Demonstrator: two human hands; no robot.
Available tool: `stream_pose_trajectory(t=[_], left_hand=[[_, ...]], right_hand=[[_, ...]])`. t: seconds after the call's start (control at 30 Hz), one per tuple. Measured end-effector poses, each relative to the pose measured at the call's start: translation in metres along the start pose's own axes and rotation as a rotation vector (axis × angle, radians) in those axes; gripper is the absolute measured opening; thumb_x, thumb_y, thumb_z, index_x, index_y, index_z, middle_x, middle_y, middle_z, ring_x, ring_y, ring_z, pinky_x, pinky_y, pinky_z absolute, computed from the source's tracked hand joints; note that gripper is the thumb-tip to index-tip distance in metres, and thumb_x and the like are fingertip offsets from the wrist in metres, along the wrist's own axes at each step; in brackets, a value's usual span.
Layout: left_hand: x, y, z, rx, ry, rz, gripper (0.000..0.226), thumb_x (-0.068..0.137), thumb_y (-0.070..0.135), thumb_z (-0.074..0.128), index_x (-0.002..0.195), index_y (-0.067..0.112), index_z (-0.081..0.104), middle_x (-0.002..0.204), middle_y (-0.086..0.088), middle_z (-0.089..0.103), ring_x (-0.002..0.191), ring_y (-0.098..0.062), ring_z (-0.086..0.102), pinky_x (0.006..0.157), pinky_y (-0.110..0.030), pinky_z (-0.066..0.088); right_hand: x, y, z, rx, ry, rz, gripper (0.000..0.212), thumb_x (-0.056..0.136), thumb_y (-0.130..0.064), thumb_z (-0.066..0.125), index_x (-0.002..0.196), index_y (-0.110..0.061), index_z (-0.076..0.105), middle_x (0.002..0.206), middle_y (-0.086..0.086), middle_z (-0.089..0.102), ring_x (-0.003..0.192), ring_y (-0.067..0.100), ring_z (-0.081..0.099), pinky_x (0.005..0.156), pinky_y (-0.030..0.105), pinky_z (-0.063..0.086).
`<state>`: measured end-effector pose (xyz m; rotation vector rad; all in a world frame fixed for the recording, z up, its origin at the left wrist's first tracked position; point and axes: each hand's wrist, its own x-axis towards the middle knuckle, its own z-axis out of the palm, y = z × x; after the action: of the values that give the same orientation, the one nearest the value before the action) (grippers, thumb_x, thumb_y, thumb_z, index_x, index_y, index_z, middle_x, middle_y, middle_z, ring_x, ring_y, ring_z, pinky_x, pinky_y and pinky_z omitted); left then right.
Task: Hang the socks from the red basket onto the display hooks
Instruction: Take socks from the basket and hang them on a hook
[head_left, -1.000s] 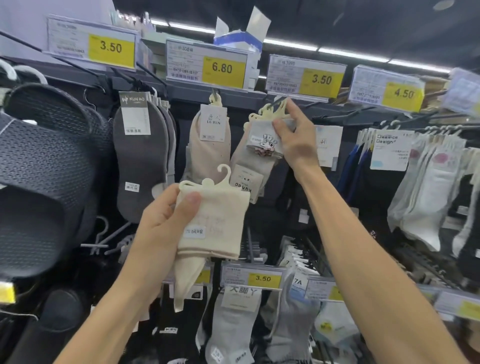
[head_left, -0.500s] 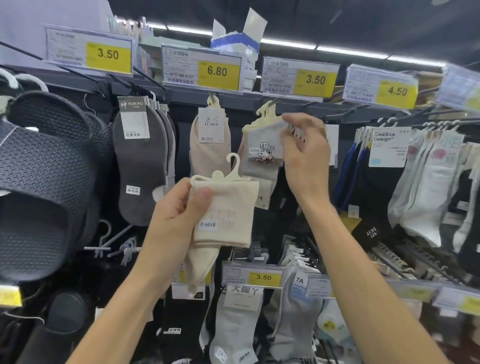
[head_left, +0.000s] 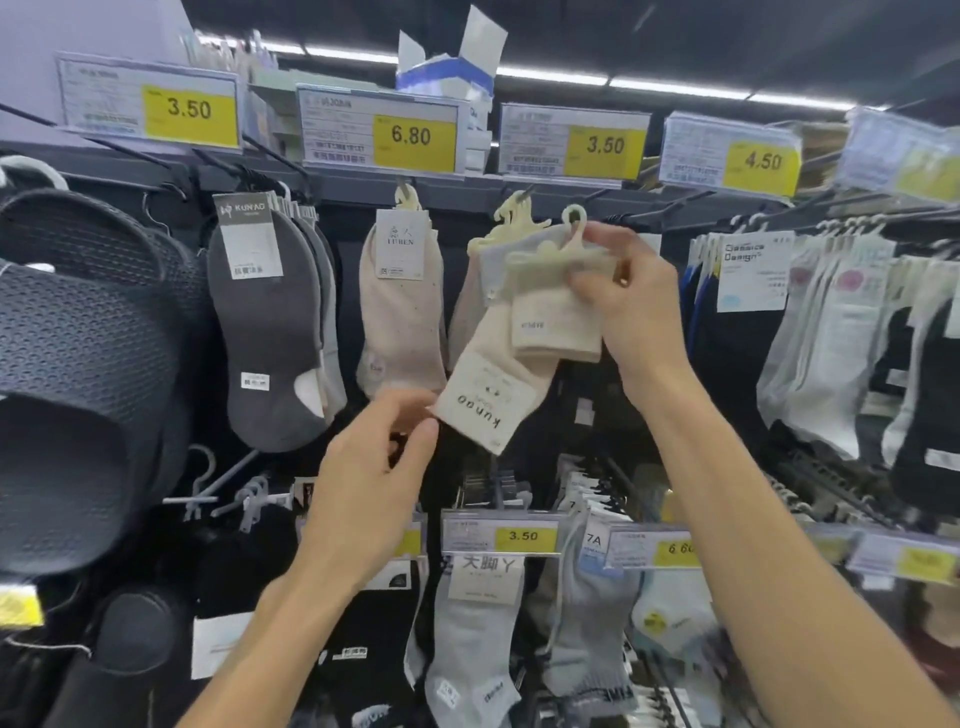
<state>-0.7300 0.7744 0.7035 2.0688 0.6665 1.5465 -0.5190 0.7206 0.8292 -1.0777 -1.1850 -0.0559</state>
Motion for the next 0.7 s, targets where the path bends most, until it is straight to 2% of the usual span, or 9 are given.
stream_pose_trajectory(t=[0.1, 0.17, 0.27, 0.33, 0.4, 0.47, 0.57, 0.6, 0.7], left_hand=[[-0.008, -0.01, 0.009, 0.169, -0.038, -0.009, 0.016, 0.094, 0.037, 0.051, 0.102, 0.04, 0.065, 0.102, 0.026, 0.066, 0.1, 0.002, 0.062, 0.085, -0.029, 0.053], [-0.013, -0.014, 0.014, 0.265, -0.063, 0.025, 0.013, 0.093, 0.039, 0.049, 0.096, 0.045, 0.06, 0.098, 0.026, 0.063, 0.096, 0.005, 0.059, 0.079, -0.025, 0.049], [-0.017, -0.017, 0.017, 0.383, -0.087, 0.082, 0.011, 0.092, 0.042, 0.045, 0.089, 0.049, 0.053, 0.091, 0.024, 0.062, 0.087, 0.009, 0.056, 0.069, -0.013, 0.037], [-0.017, -0.015, 0.018, 0.415, -0.077, 0.092, 0.012, 0.092, 0.038, 0.046, 0.086, 0.043, 0.056, 0.089, 0.021, 0.063, 0.082, 0.003, 0.057, 0.07, -0.019, 0.041], [-0.02, -0.01, 0.022, 0.428, -0.033, 0.111, 0.014, 0.093, 0.03, 0.049, 0.087, 0.033, 0.062, 0.089, 0.016, 0.065, 0.081, -0.002, 0.057, 0.074, -0.03, 0.046], [-0.028, 0.003, 0.03, 0.401, 0.001, 0.148, 0.018, 0.093, 0.028, 0.048, 0.089, 0.025, 0.065, 0.089, 0.011, 0.067, 0.082, -0.005, 0.057, 0.075, -0.029, 0.042], [-0.048, 0.031, 0.053, 0.255, -0.011, 0.215, 0.023, 0.096, 0.029, 0.046, 0.09, 0.019, 0.066, 0.087, 0.009, 0.066, 0.081, -0.009, 0.06, 0.072, -0.031, 0.047], [-0.056, 0.04, 0.066, 0.2, -0.029, 0.22, 0.023, 0.097, 0.028, 0.047, 0.09, 0.018, 0.066, 0.085, 0.009, 0.066, 0.081, -0.01, 0.061, 0.071, -0.032, 0.049], [-0.087, 0.071, 0.122, 0.038, -0.169, 0.175, 0.021, 0.098, 0.03, 0.05, 0.092, 0.02, 0.067, 0.082, 0.012, 0.067, 0.075, -0.006, 0.061, 0.067, -0.034, 0.05]], right_hand=[[0.029, 0.004, 0.009, -0.121, 0.016, -0.039, 0.033, 0.093, -0.011, 0.06, 0.122, -0.027, 0.063, 0.104, -0.025, 0.059, 0.097, -0.005, 0.059, 0.086, 0.02, 0.053], [0.043, 0.005, 0.019, -0.175, -0.01, -0.065, 0.034, 0.094, -0.013, 0.06, 0.126, -0.024, 0.061, 0.109, -0.021, 0.058, 0.102, 0.001, 0.058, 0.088, 0.021, 0.052], [0.054, 0.007, 0.033, -0.192, -0.089, -0.064, 0.04, 0.094, -0.01, 0.059, 0.134, -0.017, 0.057, 0.117, -0.013, 0.056, 0.097, -0.002, 0.055, 0.08, 0.008, 0.048], [0.056, 0.008, 0.037, -0.195, -0.136, -0.04, 0.046, 0.095, -0.006, 0.058, 0.14, -0.015, 0.052, 0.13, -0.006, 0.057, 0.109, 0.005, 0.054, 0.095, 0.014, 0.048], [0.049, 0.008, 0.033, -0.224, -0.184, -0.023, 0.052, 0.095, -0.002, 0.056, 0.145, -0.015, 0.047, 0.14, 0.0, 0.054, 0.12, 0.012, 0.054, 0.105, 0.031, 0.047], [0.031, 0.005, 0.018, -0.28, -0.203, -0.032, 0.059, 0.095, -0.004, 0.055, 0.149, -0.017, 0.038, 0.143, 0.002, 0.051, 0.124, 0.014, 0.053, 0.104, 0.032, 0.048], [-0.024, -0.006, -0.02, -0.266, -0.184, -0.101, 0.059, 0.095, -0.013, 0.057, 0.149, -0.018, 0.035, 0.131, -0.003, 0.053, 0.117, 0.007, 0.056, 0.091, 0.008, 0.047], [-0.049, -0.007, -0.038, -0.243, -0.174, -0.113, 0.057, 0.094, -0.015, 0.058, 0.148, -0.017, 0.038, 0.13, -0.004, 0.054, 0.116, 0.005, 0.056, 0.088, 0.004, 0.045], [-0.136, 0.002, -0.106, -0.193, -0.184, -0.049, 0.049, 0.093, -0.015, 0.059, 0.141, -0.02, 0.048, 0.127, -0.005, 0.059, 0.117, 0.003, 0.058, 0.082, 0.011, 0.05]])
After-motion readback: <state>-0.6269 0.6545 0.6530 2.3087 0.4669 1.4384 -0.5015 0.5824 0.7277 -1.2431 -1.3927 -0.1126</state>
